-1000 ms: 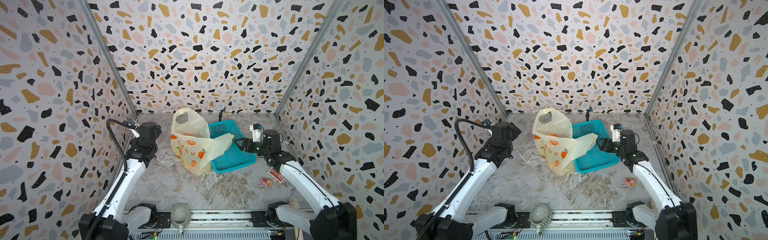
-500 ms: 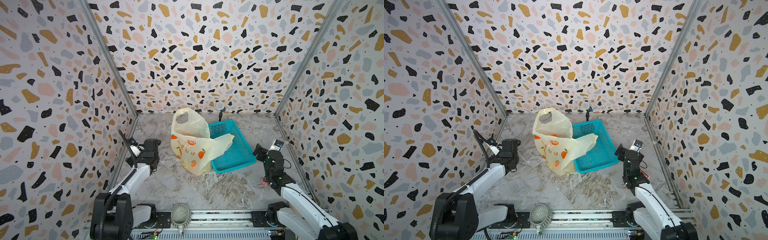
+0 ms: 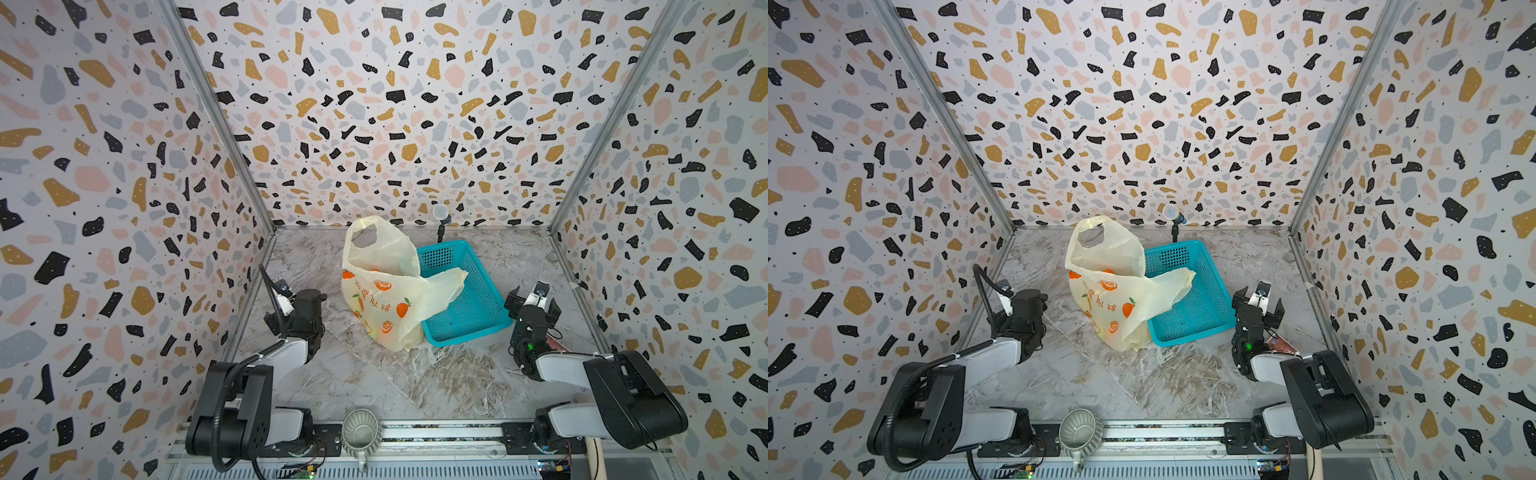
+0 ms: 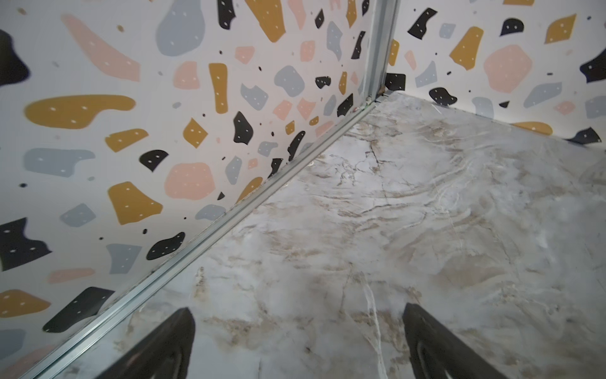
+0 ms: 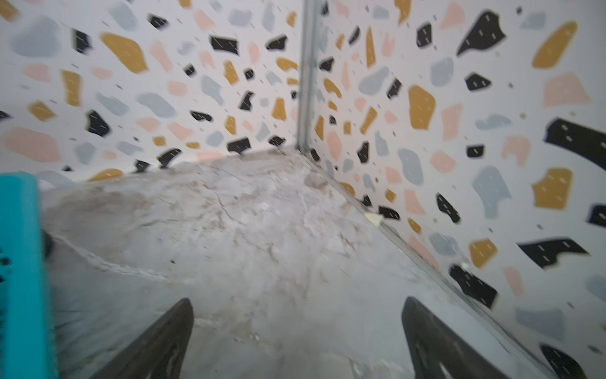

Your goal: Place the fruits into the plastic bag

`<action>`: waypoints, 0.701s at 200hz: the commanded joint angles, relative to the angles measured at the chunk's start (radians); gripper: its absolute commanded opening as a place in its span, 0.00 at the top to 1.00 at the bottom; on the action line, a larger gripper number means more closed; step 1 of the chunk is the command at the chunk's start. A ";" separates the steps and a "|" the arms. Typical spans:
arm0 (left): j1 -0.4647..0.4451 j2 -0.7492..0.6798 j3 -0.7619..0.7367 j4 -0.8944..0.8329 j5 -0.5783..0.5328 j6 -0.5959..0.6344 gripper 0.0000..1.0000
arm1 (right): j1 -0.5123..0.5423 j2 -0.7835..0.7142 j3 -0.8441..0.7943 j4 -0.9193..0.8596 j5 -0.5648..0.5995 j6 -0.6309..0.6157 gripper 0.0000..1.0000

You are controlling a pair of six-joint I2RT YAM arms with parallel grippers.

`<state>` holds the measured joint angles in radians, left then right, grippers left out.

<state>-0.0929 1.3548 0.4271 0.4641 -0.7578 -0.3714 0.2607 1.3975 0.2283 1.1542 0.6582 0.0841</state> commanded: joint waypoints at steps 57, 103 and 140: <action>-0.013 0.011 -0.126 0.448 0.190 0.215 0.00 | -0.158 0.109 -0.047 0.184 -0.473 -0.077 0.01; -0.037 0.051 -0.279 0.775 0.441 0.349 0.01 | -0.157 0.092 -0.038 0.125 -0.474 -0.074 0.01; -0.037 0.054 -0.268 0.748 0.436 0.349 0.01 | -0.145 0.093 -0.040 0.132 -0.461 -0.081 0.01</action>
<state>-0.1299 1.4052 0.1551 1.0672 -0.3584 -0.0544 0.1074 1.4837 0.2100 1.3365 0.2108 0.0338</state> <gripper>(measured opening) 0.995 0.990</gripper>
